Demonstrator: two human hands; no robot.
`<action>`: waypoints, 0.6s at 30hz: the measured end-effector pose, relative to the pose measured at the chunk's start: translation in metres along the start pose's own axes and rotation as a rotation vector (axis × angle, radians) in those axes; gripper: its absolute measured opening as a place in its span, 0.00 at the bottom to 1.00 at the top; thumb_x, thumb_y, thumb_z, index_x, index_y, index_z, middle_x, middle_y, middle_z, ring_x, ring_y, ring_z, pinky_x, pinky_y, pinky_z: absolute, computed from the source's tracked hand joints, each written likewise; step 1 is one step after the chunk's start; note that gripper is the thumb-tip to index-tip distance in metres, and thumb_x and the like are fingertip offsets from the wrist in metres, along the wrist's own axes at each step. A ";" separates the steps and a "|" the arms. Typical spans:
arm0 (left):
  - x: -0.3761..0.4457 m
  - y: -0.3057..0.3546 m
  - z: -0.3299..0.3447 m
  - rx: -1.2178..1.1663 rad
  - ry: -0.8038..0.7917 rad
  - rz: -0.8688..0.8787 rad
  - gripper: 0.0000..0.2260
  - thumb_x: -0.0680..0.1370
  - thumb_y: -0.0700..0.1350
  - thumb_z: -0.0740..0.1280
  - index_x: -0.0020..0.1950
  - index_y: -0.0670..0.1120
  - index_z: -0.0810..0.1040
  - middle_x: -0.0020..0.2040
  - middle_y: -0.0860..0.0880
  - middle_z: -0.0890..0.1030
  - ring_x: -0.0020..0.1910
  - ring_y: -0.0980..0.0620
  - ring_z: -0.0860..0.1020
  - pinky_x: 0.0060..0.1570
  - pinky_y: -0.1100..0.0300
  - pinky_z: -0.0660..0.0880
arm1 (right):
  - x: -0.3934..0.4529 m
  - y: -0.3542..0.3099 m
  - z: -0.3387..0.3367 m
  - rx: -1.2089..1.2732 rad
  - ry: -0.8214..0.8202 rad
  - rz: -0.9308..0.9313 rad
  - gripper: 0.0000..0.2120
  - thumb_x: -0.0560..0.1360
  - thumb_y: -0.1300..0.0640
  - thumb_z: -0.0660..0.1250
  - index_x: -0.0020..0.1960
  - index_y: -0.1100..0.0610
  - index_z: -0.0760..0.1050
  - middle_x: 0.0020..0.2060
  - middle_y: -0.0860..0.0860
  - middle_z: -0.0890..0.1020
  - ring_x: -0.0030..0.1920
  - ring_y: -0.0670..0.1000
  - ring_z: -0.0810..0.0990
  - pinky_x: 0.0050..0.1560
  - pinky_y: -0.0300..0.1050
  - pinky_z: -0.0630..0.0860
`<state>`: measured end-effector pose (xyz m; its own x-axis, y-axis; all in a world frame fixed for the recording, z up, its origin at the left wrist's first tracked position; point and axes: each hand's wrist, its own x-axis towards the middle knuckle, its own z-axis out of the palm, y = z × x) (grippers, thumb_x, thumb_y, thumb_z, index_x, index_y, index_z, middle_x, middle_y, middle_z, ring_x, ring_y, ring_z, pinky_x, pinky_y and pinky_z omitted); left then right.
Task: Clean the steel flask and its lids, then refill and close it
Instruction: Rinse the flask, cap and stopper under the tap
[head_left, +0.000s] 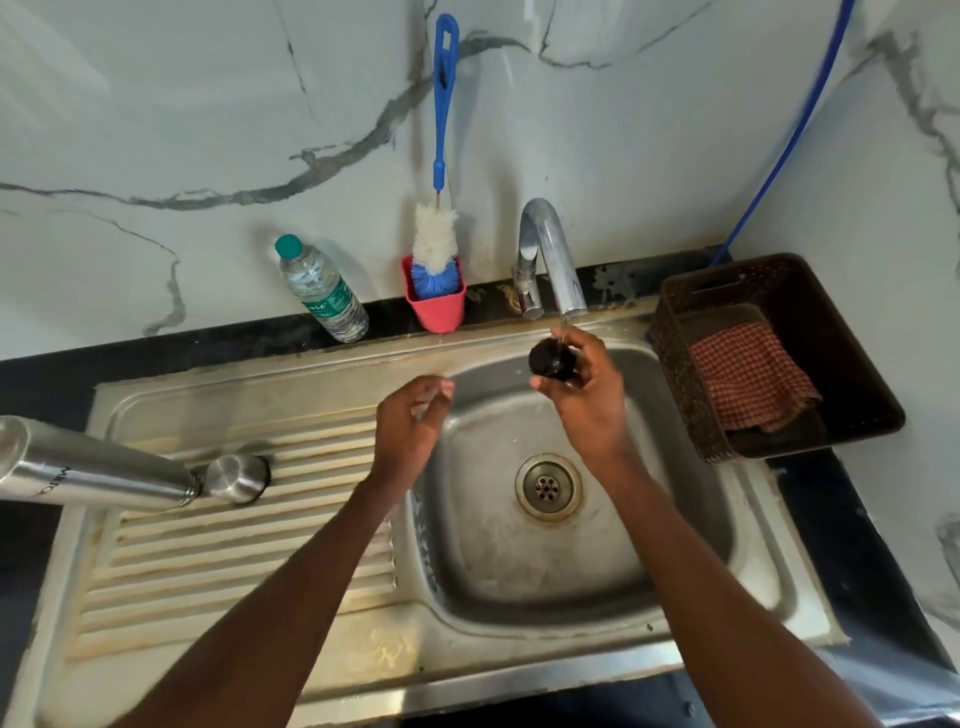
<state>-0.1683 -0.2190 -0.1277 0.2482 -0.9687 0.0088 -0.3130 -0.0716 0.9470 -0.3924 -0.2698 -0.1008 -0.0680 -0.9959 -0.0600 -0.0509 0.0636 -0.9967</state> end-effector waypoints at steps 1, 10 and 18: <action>0.008 0.014 0.008 -0.043 -0.008 0.001 0.07 0.83 0.43 0.70 0.58 0.44 0.86 0.54 0.50 0.88 0.56 0.52 0.85 0.60 0.55 0.79 | -0.001 -0.003 0.002 0.073 -0.001 0.024 0.30 0.69 0.72 0.77 0.68 0.54 0.77 0.62 0.55 0.82 0.62 0.52 0.83 0.63 0.48 0.80; 0.062 0.107 0.060 -0.249 -0.103 -0.115 0.12 0.88 0.53 0.59 0.51 0.56 0.81 0.46 0.60 0.85 0.52 0.60 0.82 0.65 0.45 0.77 | -0.003 -0.023 0.009 -0.168 -0.003 0.023 0.23 0.71 0.58 0.80 0.64 0.50 0.78 0.52 0.46 0.84 0.48 0.40 0.81 0.51 0.37 0.78; 0.071 0.121 0.076 -0.431 -0.267 -0.330 0.27 0.88 0.61 0.52 0.76 0.44 0.73 0.75 0.43 0.77 0.74 0.48 0.75 0.75 0.49 0.71 | -0.029 -0.015 -0.031 -0.051 0.077 0.051 0.29 0.71 0.64 0.80 0.68 0.52 0.75 0.59 0.47 0.81 0.58 0.44 0.82 0.59 0.40 0.80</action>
<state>-0.2585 -0.3146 -0.0374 0.0126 -0.9420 -0.3353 0.1552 -0.3294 0.9314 -0.4204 -0.2403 -0.0820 -0.1484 -0.9834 -0.1046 -0.0960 0.1196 -0.9882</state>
